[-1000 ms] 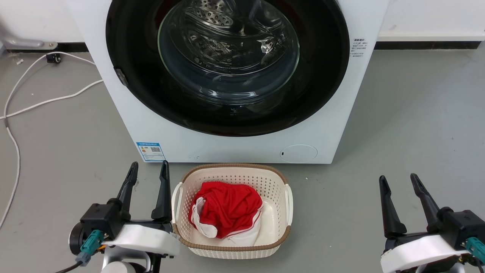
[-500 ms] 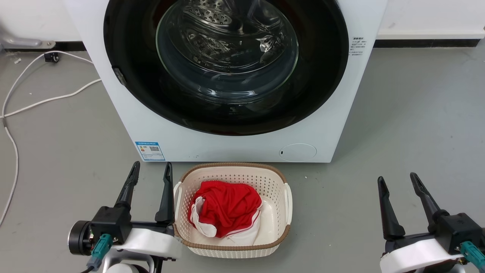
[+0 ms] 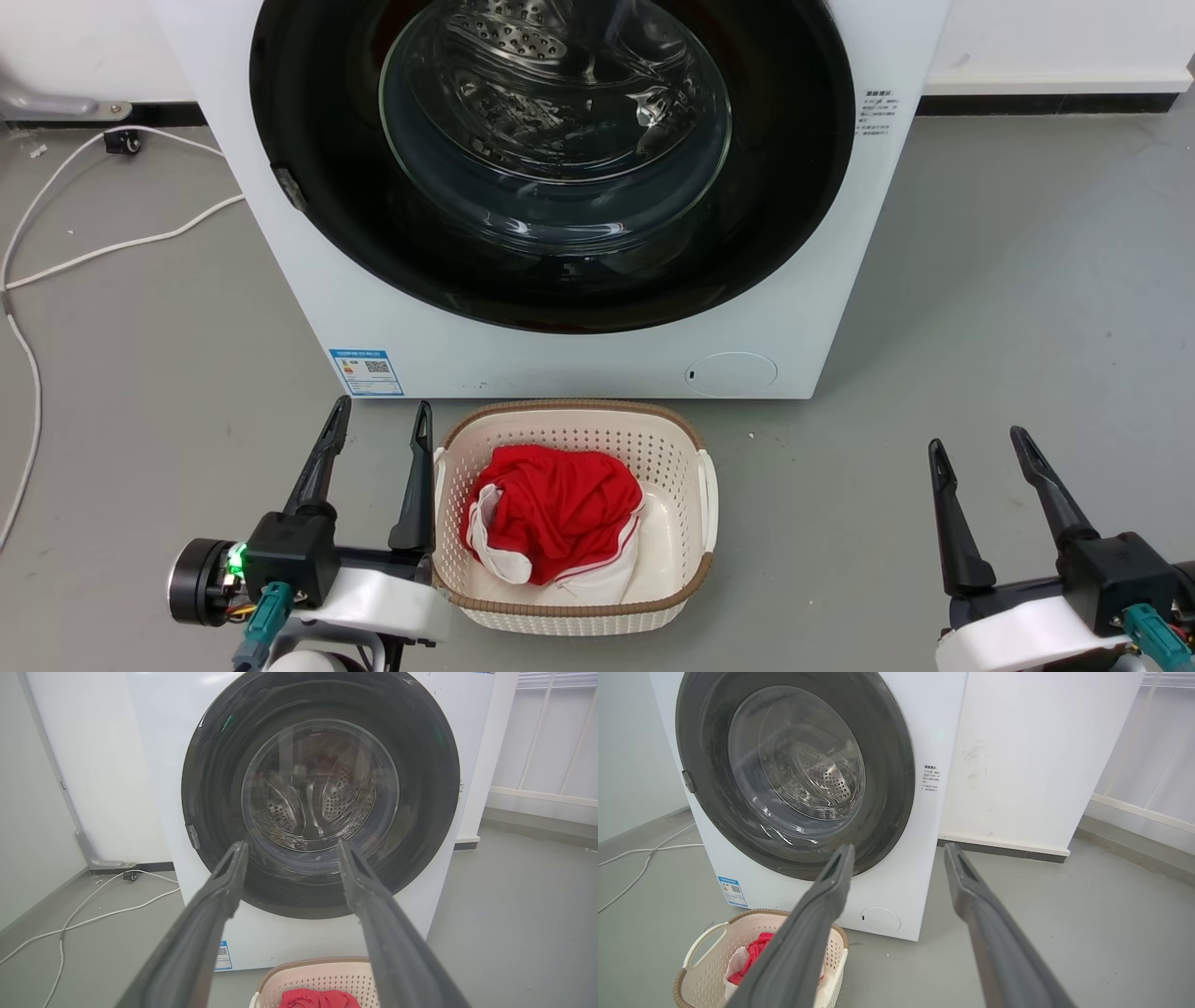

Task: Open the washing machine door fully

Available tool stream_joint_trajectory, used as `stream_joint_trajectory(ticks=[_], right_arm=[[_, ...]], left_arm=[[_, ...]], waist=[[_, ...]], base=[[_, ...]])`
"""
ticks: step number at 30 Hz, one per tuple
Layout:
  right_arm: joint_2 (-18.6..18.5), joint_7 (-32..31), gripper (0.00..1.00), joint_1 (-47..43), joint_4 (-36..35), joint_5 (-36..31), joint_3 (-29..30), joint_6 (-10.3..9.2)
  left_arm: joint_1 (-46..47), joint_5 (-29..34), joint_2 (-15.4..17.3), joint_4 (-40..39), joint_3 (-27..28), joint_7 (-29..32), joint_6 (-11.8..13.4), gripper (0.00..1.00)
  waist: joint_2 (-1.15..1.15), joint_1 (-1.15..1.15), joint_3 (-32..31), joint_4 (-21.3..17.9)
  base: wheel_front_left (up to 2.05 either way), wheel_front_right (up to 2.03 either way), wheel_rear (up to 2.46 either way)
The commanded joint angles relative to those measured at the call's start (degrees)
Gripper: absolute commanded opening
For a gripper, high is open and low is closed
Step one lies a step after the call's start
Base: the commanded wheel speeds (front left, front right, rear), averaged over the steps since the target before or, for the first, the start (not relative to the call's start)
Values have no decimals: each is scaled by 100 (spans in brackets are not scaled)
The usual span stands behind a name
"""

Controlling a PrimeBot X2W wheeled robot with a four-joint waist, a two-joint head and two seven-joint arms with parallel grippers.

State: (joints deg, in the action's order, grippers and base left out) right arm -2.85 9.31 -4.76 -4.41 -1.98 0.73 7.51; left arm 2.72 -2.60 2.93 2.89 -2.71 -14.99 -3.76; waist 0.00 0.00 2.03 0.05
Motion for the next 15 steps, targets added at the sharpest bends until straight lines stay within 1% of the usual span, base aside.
stream_joint_trajectory(ticks=[1,8,9,10,15], right_arm=[[-4,27,100,-31,-14,41,1,-4],[-4,6,100,-43,27,106,13,-4],[-4,-3,25,-40,33,129,7,-4],[-4,-14,0,-33,40,129,-8,-4],[-4,-58,0,-24,114,293,0,-4]], left_arm=[[-47,15,5,-9,15,-28,29,100],[-61,-26,1,21,24,-23,28,100],[-58,-33,1,21,21,-23,27,100],[-55,-38,0,21,23,-23,26,100],[-44,-43,-2,32,14,-23,29,100]], waist=[[0,0,1,-1],[0,0,1,-8],[0,0,6,-10],[0,0,11,-13],[0,0,22,-12]], base=[[0,0,0],[0,0,0],[0,0,0],[0,0,0],[0,0,0]])
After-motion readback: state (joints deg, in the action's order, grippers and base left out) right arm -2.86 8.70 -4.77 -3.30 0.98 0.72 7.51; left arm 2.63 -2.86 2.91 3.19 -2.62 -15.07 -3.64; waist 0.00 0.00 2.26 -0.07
